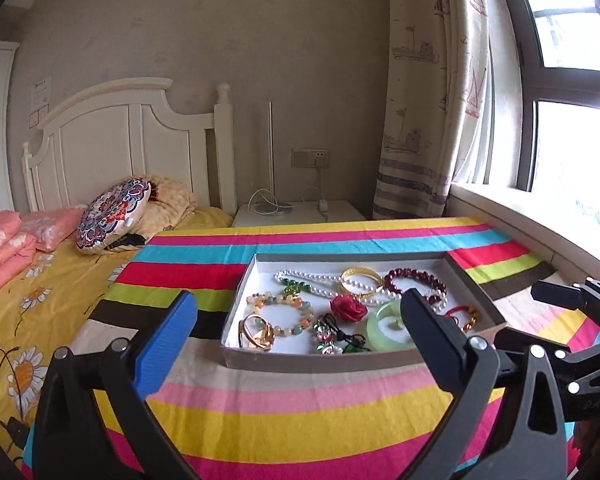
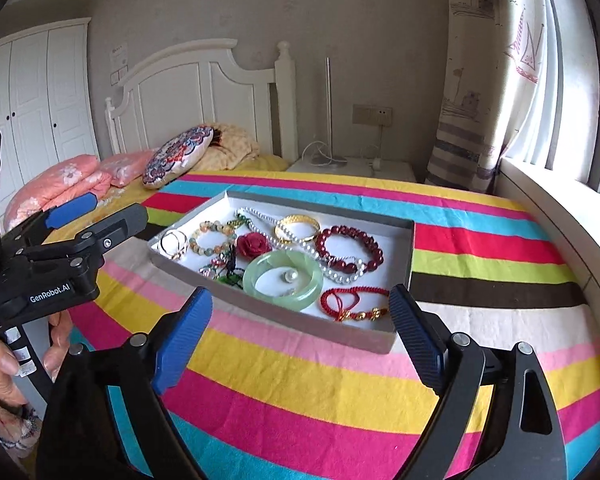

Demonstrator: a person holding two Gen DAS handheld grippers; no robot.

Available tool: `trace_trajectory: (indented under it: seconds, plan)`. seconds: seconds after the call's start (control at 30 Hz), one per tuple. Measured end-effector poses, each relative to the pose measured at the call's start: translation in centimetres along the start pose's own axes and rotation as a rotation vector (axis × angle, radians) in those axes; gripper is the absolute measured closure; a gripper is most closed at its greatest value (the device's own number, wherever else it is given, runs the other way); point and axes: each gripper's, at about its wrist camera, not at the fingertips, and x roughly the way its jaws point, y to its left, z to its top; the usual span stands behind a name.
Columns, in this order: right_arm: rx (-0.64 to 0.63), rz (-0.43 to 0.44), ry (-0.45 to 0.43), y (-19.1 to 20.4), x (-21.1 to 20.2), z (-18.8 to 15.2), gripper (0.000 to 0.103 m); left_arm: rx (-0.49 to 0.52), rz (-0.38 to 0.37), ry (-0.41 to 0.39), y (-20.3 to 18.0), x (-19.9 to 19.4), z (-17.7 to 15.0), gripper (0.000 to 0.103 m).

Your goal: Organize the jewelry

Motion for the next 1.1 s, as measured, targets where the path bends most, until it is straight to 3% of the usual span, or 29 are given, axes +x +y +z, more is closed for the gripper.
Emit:
trace_trajectory:
  seconds: [0.2, 0.3, 1.1]
  plan:
    - [0.037, -0.079, 0.004, 0.8, 0.7, -0.7, 0.017, 0.003, -0.015, 0.055, -0.2, 0.7, -1.8, 0.002]
    - [0.056, -0.103, 0.007, 0.4, 1.0, -0.9, 0.017, -0.002, -0.012, 0.041, -0.1, 0.7, -1.9, 0.002]
    - [0.085, -0.136, 0.007, 0.1, 1.7, -1.5, 0.017, 0.034, 0.041, 0.039, -0.7, 0.7, -2.2, 0.002]
